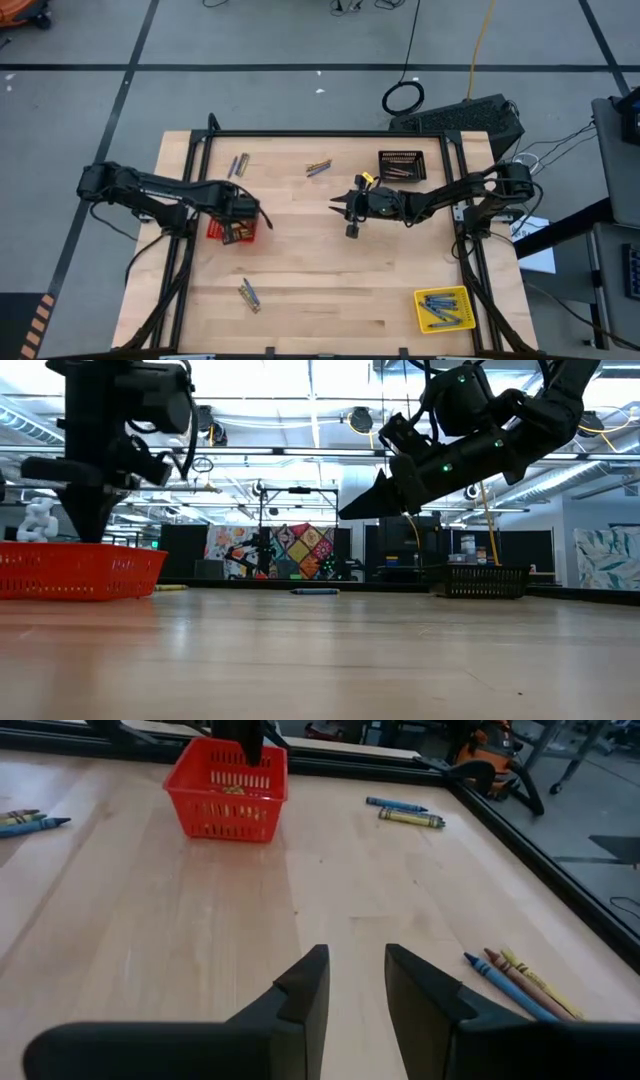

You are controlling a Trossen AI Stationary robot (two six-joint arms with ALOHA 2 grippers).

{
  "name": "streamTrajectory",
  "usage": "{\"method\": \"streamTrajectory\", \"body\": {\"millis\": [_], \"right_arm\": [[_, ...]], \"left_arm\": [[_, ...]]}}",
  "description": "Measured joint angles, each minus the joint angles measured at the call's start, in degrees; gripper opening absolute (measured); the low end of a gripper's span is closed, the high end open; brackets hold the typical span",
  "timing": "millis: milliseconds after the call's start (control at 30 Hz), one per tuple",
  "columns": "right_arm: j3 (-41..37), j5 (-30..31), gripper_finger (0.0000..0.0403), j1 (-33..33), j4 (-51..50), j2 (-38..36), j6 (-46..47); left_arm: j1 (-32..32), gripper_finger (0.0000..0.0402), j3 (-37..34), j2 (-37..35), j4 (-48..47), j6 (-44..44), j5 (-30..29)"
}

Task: Sort crayons
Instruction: Put the bottom left brown crayon into the black bin

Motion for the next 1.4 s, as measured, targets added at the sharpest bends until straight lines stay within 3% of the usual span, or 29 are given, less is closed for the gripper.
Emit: {"method": "streamTrajectory", "body": {"millis": [267, 367, 667, 833, 1000, 1200, 1400], "right_arm": [[0.0, 0.0, 0.0086, -0.3, 0.0, 0.0, 1.1], [0.0, 0.0, 0.0086, -0.3, 0.0, 0.0, 2.5], [0.0, 0.0, 0.0086, -0.2, 0.0, 0.0, 4.4], [0.0, 0.0, 0.0086, -0.2, 0.9, 0.0, 3.3], [0.0, 0.0, 0.0086, -0.2, 2.4, 0.0, 2.3], [0.0, 0.0, 0.0086, -0.2, 1.1, 0.0, 1.5], [0.0, 0.0, 0.0086, 0.3, -0.1, 0.0, 1.9]], "left_arm": [[1.3, 0.0043, 5.4, -4.9, 2.2, -1.5, 0.1], [0.7, 0.006, 8.1, -6.0, 6.2, -3.3, 3.1], [-6.4, 0.0066, 9.2, -6.2, 15.0, -8.4, 4.9], [-14.8, 0.0066, 9.2, -5.8, 14.7, -24.6, 6.7], [-28.4, 0.0066, 9.2, -2.9, 14.9, -50.8, 3.8], [-44.1, 0.0066, 9.2, 5.6, 16.9, -78.5, 0.5], [-49.1, 0.0066, 9.2, 12.1, 14.8, -98.4, 2.1]]}}
